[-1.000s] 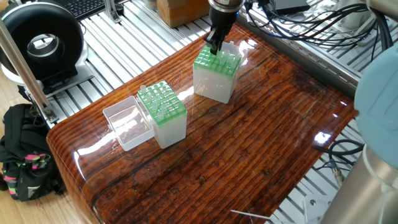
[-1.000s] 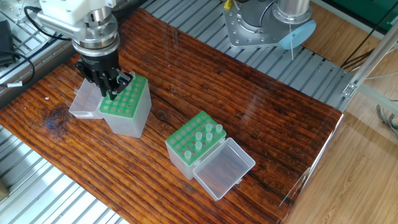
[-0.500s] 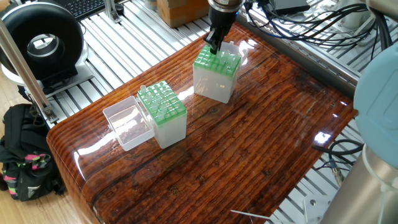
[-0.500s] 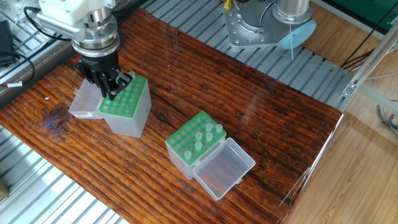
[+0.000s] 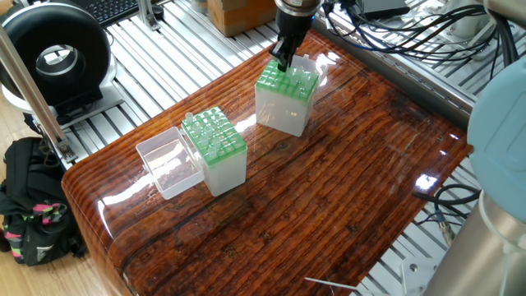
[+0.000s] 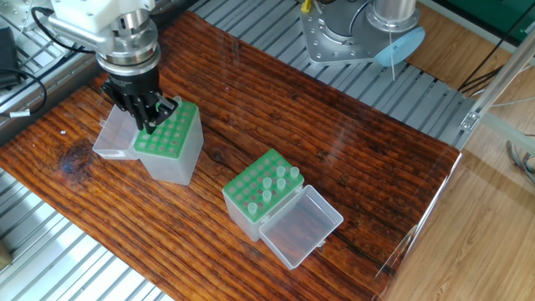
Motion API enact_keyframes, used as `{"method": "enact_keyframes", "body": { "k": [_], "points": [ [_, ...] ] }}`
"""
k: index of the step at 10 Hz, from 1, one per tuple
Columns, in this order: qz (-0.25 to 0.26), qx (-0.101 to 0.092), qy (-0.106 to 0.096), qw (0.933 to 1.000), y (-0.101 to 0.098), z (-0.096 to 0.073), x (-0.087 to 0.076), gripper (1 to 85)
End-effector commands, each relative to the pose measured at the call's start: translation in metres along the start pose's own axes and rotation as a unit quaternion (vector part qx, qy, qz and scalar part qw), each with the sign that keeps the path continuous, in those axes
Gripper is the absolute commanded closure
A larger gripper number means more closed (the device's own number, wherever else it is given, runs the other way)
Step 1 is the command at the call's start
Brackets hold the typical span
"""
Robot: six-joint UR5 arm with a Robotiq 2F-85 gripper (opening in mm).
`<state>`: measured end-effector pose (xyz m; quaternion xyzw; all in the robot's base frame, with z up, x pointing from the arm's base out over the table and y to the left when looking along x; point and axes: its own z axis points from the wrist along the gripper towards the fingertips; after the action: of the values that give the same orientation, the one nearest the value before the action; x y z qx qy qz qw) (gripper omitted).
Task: Transfer all large pipette tips from one holder to another
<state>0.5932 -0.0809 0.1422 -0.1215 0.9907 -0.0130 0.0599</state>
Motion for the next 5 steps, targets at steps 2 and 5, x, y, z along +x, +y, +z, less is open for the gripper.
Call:
{"method": "enact_keyframes", "body": {
  "k": [2,5],
  "points": [
    [-0.001,-0.006,0.001,1.0,0.005,-0.013,0.0,84.7],
    [-0.006,-0.002,0.001,1.0,0.006,-0.024,0.0,84.7]
  ]
}}
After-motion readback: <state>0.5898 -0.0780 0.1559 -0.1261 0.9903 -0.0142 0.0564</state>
